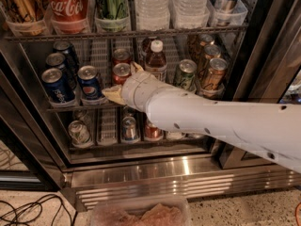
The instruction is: Pick coke can from middle shelf of fridge
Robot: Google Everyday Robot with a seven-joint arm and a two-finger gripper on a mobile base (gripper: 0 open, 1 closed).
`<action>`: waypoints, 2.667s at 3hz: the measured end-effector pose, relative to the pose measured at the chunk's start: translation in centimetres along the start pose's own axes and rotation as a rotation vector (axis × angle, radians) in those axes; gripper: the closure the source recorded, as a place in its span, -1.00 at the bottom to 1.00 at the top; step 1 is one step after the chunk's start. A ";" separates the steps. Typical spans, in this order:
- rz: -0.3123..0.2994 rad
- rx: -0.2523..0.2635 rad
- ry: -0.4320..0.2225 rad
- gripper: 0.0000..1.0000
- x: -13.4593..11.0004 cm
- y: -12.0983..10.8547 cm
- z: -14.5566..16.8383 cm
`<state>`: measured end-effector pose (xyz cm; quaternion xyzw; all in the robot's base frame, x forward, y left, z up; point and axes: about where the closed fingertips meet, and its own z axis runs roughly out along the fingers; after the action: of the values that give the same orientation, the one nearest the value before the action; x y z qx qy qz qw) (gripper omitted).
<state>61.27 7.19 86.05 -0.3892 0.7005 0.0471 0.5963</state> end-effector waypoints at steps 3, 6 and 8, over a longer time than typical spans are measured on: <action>0.014 0.026 0.041 -0.01 1.5 -1.3 1.8; -0.006 -0.003 0.039 1.00 -0.1 -0.4 1.1; -0.042 -0.027 0.042 1.00 -0.8 0.1 -1.3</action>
Offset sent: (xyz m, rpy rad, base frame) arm 0.0282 -0.0021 -0.0155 -0.0276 0.0368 -0.0609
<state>60.17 6.98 87.02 -0.4129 0.7038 0.0358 0.5769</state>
